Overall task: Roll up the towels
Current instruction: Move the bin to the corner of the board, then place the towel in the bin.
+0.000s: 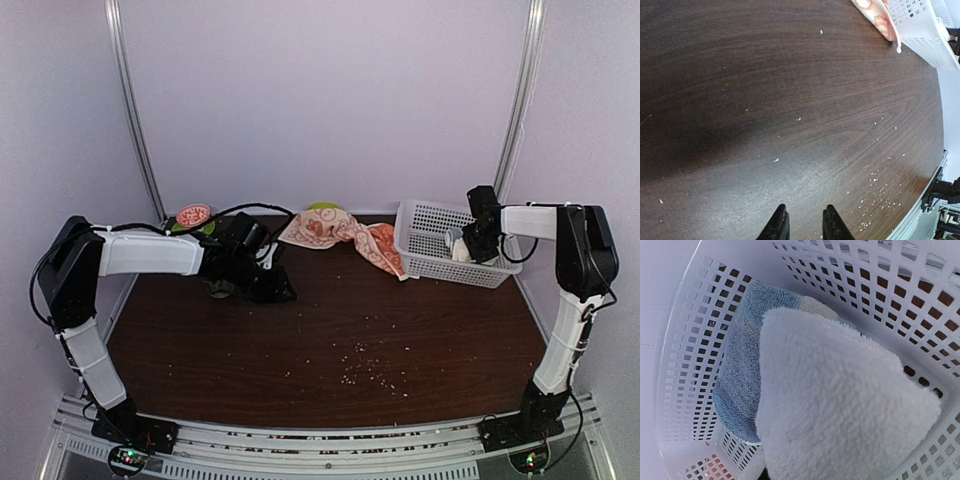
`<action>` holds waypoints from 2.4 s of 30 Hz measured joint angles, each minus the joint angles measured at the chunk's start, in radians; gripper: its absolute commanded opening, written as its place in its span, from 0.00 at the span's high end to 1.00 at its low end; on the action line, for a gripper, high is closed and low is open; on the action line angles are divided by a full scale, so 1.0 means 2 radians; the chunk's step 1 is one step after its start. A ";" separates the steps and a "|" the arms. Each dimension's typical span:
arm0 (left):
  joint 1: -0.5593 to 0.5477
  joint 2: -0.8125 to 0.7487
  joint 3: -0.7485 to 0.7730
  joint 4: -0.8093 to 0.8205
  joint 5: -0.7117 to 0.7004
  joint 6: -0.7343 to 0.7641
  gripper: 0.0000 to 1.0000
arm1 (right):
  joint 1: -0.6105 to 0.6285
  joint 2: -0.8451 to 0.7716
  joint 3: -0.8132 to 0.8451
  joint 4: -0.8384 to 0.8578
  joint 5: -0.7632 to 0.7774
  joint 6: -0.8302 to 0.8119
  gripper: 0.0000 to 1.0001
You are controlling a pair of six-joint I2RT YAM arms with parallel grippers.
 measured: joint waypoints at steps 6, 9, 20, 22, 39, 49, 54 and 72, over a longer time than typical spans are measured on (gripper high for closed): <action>0.008 0.006 0.026 -0.008 0.003 0.004 0.76 | 0.000 0.002 0.014 -0.005 -0.017 -0.036 1.00; 0.013 0.012 0.050 -0.010 0.004 0.008 0.77 | 0.001 0.010 0.046 -0.011 -0.036 -0.058 1.00; 0.014 0.021 0.066 -0.013 0.010 0.009 0.77 | 0.018 0.053 0.089 -0.045 -0.112 -0.144 1.00; 0.014 0.022 0.066 -0.012 0.011 0.009 0.77 | 0.023 0.053 0.089 -0.056 -0.122 -0.156 1.00; 0.014 0.037 0.066 -0.006 0.030 0.002 0.76 | 0.064 -0.052 -0.038 -0.071 -0.172 -0.226 1.00; 0.014 0.037 0.065 0.011 0.050 -0.006 0.59 | 0.124 -0.126 -0.128 -0.089 -0.191 -0.262 1.00; 0.010 0.037 0.065 0.021 0.064 -0.004 0.41 | 0.169 -0.170 -0.174 -0.097 -0.194 -0.269 1.00; -0.076 0.101 0.214 -0.006 0.076 0.043 0.20 | 0.297 -0.232 -0.233 -0.122 -0.196 -0.277 1.00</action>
